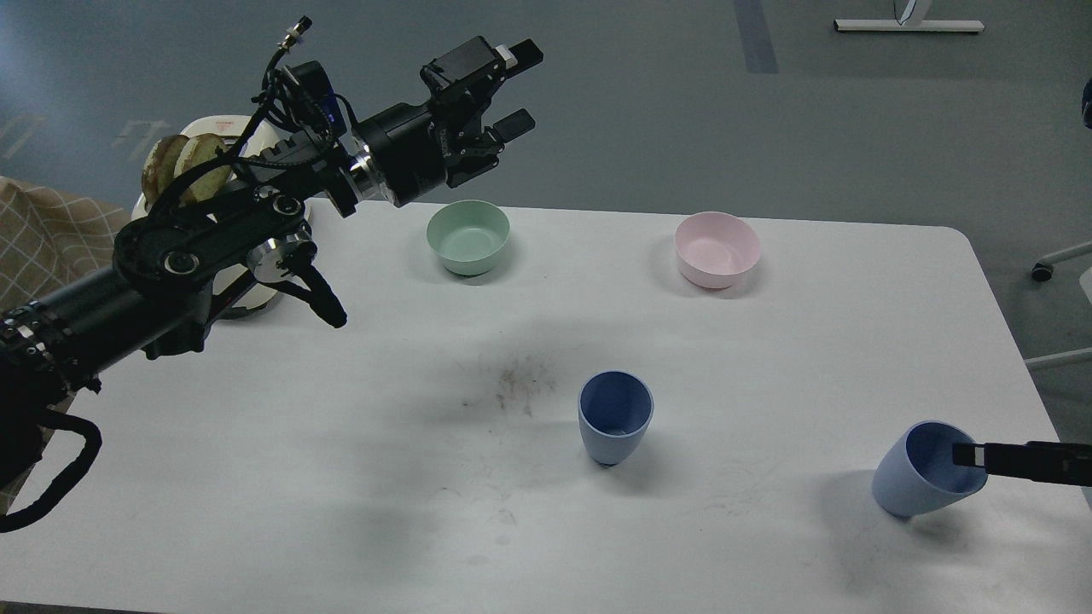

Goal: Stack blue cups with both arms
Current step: 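Reach the right gripper to the blue cup nearest the right arm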

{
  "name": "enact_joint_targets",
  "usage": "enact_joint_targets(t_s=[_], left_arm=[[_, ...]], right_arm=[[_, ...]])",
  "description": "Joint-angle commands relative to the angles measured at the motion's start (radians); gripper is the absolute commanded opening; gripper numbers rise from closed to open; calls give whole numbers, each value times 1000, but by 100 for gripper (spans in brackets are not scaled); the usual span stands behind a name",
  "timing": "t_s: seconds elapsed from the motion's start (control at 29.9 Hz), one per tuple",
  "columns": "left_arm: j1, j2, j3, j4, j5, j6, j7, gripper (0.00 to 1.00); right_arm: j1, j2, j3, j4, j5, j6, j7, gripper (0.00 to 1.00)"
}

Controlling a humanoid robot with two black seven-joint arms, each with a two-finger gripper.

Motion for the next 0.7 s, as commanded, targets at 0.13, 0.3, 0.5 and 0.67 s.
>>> enact_joint_targets(t_s=[0.13, 0.3, 0.5, 0.67], left_arm=[[11, 0, -1, 0, 0, -2, 0, 98], [11, 2, -9, 0, -2, -5, 0, 98], [11, 2, -18, 0, -2, -7, 0, 98], [11, 2, -24, 0, -2, -7, 0, 98]], right_arm=[[-7, 33, -1, 0, 0, 0, 0, 82], [-10, 40, -1, 0, 0, 0, 0, 64], [-12, 37, -1, 1, -5, 1, 0, 39], [-12, 31, -1, 1, -48, 0, 0, 32]])
